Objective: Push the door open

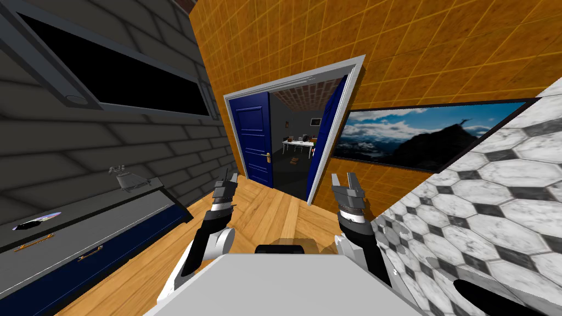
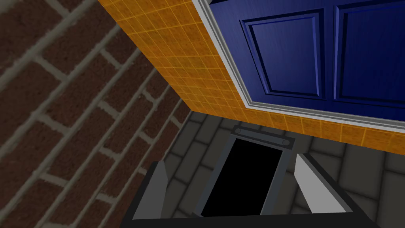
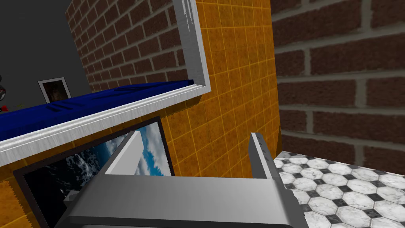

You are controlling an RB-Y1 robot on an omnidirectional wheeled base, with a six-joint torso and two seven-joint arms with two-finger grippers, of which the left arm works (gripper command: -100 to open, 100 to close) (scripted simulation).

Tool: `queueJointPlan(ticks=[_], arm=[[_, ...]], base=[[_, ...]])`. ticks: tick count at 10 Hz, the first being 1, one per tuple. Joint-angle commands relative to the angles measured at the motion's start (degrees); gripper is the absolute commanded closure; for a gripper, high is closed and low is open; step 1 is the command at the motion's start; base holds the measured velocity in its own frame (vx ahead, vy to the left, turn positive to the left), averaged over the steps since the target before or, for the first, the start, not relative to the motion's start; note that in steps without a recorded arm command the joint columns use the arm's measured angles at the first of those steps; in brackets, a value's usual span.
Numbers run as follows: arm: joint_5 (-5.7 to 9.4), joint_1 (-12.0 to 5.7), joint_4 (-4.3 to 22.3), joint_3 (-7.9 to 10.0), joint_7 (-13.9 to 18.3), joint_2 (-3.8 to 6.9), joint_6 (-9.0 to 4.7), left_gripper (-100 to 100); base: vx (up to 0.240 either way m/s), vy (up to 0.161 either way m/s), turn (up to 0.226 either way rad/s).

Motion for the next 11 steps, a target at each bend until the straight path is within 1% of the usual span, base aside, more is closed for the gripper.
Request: queueJointPlan(ticks=[1,2,5,8,11], arm=[[-0.2,-0.98,1.61,0.01,0.23,0.27,-0.1,-100],[-0.4,-1.93,3.17,0.01,0.46,0.49,-0.19,-100],[-0.74,-3.6,5.91,0.02,0.85,0.86,-0.35,-100],[-1.2,-5.82,9.57,0.03,1.38,1.28,-0.56,-100],[-1.76,-8.5,13.96,0.05,2.01,1.69,-0.82,-100]], base=[[0.093,0.055,-0.017],[0.091,0.045,-0.02],[0.078,0.037,-0.014],[0.075,0.039,-0.017],[0.094,0.068,-0.02]])
